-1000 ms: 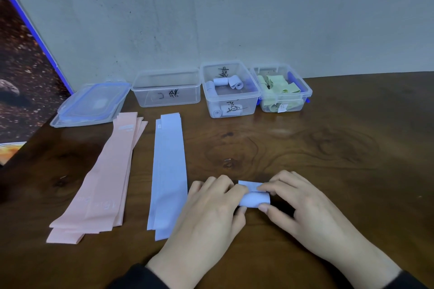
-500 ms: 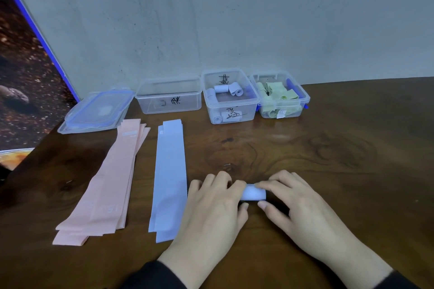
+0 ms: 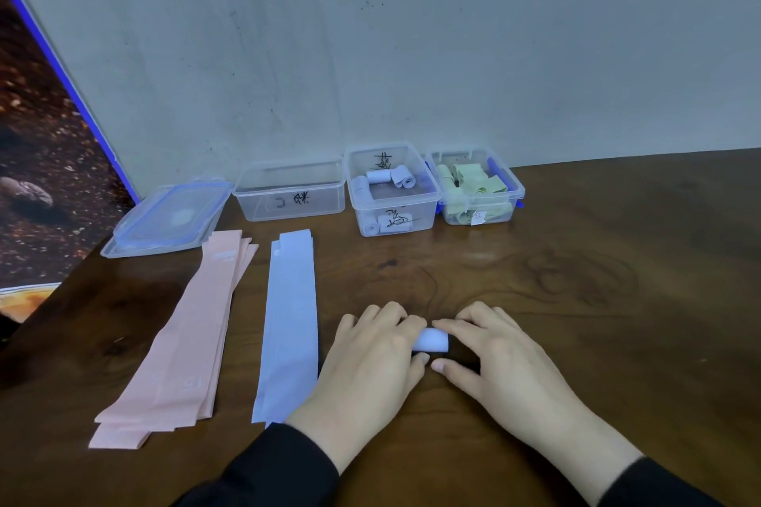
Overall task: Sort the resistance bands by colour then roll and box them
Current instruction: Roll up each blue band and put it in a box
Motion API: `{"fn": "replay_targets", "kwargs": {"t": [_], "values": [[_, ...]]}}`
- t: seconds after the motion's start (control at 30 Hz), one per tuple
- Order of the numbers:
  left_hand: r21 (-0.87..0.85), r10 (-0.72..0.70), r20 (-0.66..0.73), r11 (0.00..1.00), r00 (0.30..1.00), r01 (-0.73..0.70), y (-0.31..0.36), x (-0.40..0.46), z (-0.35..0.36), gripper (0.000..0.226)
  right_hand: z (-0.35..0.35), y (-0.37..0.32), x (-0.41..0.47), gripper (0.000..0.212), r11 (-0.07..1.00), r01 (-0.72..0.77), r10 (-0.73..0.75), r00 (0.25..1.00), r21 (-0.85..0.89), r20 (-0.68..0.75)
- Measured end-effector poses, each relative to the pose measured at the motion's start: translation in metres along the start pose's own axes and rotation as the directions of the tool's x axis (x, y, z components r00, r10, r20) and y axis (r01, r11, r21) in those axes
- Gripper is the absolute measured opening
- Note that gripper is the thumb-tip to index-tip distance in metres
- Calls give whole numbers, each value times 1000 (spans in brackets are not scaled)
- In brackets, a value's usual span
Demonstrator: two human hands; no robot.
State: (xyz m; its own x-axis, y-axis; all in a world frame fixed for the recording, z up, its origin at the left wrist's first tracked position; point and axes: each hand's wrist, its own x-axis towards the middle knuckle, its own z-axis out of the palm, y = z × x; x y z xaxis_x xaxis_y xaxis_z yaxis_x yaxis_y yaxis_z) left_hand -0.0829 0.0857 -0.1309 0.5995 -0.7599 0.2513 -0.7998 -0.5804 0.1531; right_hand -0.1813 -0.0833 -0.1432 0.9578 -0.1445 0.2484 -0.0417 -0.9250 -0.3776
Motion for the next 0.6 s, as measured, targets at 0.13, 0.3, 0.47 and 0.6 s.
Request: {"fn": "replay_targets", "kwargs": {"t": [0.13,0.3,0.47,0.6], "values": [[-7,4,76,1000,997,-4,-6,6,-7,38,-7,-5,12,31,999,-28,27,999,43,38],[-371,-27,165,925,986,88,-17,7,-24,39,-13,-12,10,9,922,-115,104,993,370,49],[-723,-166,164,650,972,233,-25,4,-40,33,-28,-22,15,8,768,-198,155,980,609,123],[-727,-100,143,664,985,173,-31,11,-48,37,-52,-27,31,21,716,-210,138,978,666,160]]}}
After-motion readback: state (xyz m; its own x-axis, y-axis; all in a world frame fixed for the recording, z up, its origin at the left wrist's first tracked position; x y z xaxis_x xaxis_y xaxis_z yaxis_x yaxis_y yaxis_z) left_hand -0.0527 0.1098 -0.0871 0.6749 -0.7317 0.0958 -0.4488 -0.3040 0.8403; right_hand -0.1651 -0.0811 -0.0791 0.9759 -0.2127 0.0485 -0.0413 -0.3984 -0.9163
